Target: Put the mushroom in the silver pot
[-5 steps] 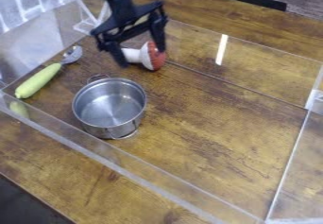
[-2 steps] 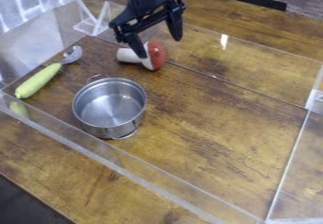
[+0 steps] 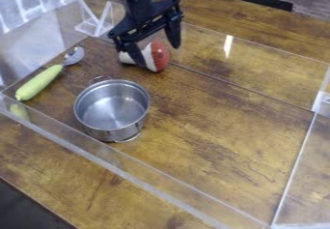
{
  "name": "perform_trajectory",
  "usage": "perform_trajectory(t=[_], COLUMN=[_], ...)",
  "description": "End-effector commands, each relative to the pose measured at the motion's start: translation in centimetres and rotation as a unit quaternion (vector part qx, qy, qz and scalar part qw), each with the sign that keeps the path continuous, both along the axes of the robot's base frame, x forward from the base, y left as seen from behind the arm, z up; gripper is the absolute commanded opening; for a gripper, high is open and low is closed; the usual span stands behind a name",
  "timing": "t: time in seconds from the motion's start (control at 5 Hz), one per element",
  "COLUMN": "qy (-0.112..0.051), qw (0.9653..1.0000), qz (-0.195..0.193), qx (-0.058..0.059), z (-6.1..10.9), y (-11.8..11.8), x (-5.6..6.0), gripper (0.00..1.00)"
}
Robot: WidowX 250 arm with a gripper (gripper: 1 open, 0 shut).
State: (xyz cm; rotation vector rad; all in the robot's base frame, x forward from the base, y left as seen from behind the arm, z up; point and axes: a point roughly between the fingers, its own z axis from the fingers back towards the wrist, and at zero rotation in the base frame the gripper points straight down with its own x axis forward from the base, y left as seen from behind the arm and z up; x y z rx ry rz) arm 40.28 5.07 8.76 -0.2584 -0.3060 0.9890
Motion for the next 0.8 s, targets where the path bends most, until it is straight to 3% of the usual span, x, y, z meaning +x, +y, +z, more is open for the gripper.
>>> perform_trajectory(t=[0.0, 0.4, 0.6], qy=[-0.037, -0.051, -0.058], qw=[0.9989, 0.9984, 0.9979], qz=[0.026, -0.018, -0.018], qx=[0.011, 0.017, 0.023], z=[1.7, 0.6, 0.9], y=[1.6, -0.6, -2.0], x=[0.3, 0.8, 1.1], gripper=[1.0, 1.0, 1.0])
